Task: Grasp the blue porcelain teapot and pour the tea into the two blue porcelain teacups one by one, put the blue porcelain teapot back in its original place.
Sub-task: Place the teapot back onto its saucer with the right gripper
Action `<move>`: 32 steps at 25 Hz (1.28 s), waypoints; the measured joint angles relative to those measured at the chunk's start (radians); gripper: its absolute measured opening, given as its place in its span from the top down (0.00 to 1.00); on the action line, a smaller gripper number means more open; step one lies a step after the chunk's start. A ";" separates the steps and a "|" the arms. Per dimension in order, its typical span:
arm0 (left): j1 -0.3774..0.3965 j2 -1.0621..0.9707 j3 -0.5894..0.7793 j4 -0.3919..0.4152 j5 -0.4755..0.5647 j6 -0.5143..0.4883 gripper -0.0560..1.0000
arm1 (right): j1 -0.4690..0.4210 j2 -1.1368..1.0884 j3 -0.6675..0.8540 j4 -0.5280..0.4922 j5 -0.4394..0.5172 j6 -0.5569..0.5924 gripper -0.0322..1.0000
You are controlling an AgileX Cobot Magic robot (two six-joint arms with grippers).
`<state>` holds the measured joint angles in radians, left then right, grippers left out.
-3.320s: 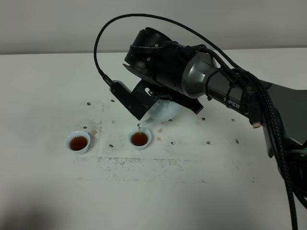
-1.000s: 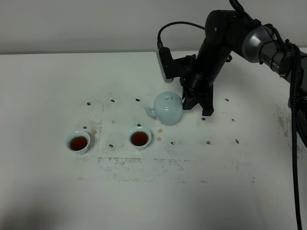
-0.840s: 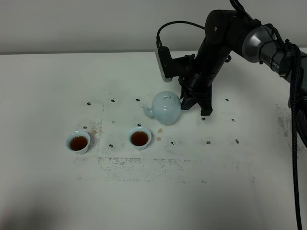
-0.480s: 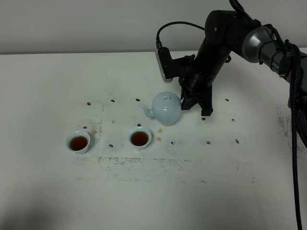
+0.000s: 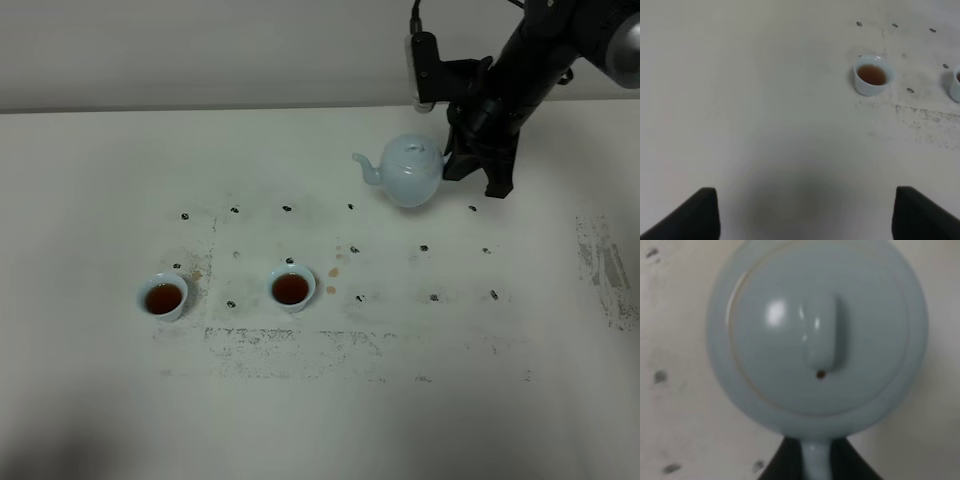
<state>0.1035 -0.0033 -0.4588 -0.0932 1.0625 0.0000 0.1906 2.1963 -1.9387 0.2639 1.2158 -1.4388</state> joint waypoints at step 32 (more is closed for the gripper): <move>0.000 0.000 0.000 0.000 0.000 0.000 0.31 | -0.151 -0.210 0.373 -0.001 -0.001 -0.005 0.93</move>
<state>0.1035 -0.0033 -0.4588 -0.0932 1.0625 0.0000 0.0396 1.9864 -1.5657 0.2630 1.2149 -1.4434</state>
